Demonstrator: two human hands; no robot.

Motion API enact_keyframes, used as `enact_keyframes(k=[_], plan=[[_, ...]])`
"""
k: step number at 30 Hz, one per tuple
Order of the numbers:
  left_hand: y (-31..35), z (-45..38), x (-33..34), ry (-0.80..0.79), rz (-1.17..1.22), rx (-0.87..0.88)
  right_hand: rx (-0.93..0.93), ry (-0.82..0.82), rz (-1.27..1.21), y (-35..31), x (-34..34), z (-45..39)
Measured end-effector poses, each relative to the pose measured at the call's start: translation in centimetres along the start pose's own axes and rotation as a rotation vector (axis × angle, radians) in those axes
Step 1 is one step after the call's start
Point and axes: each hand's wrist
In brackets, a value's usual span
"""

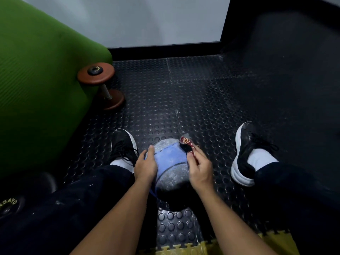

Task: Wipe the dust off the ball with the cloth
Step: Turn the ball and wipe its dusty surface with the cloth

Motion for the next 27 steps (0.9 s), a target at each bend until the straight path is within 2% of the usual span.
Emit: enact_keyframes(k=[2,4,6,8,11,13,14,16,18,19,23,25,27], plan=[[0.1,0.0,0.0,-0.017,-0.009,-0.005,0.137,0.146,-0.062,1.1,0.5,0.4],[0.2,0.1,0.1,-0.018,-0.027,0.004,0.402,0.266,-0.157,1.4,0.1,-0.8],[0.0,0.1,0.3,-0.010,-0.025,0.006,0.541,0.228,-0.131,0.8,-0.4,-2.2],[0.0,0.1,0.6,-0.004,-0.012,-0.004,0.461,0.143,-0.077,-0.3,-0.8,-2.9],[-0.1,-0.1,0.6,-0.005,0.007,-0.033,0.139,0.007,-0.070,-1.4,-0.8,-2.0],[-0.1,-0.2,0.3,-0.018,0.003,-0.041,0.065,0.008,-0.056,-0.4,-0.6,-0.7],[-0.2,-0.2,0.1,-0.023,-0.004,-0.039,0.096,0.059,-0.055,0.2,-0.5,-0.2],[-0.4,-0.1,0.0,-0.026,-0.020,-0.032,0.284,0.190,-0.080,1.4,-0.5,-0.2],[-0.4,0.1,0.2,-0.032,-0.042,-0.027,0.489,0.210,-0.078,1.5,-1.0,-1.2],[-0.4,0.1,0.4,-0.036,-0.055,-0.028,0.520,0.180,-0.054,1.2,-1.3,-1.9],[0.0,0.1,0.7,-0.036,-0.109,-0.066,0.309,0.014,0.021,-1.0,-1.7,-3.3],[0.3,0.1,0.5,-0.053,-0.188,-0.070,0.225,-0.005,0.036,-0.9,-1.5,-3.3],[0.6,0.2,-0.1,-0.091,-0.316,-0.040,0.215,0.011,0.062,-0.1,-1.7,-3.9]])
Point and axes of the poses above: each hand's wrist, its own z-axis away from the middle knuckle, its own x-axis out of the palm, y = z × x, and after that the axes turned 8 degrees about -y, right-handed
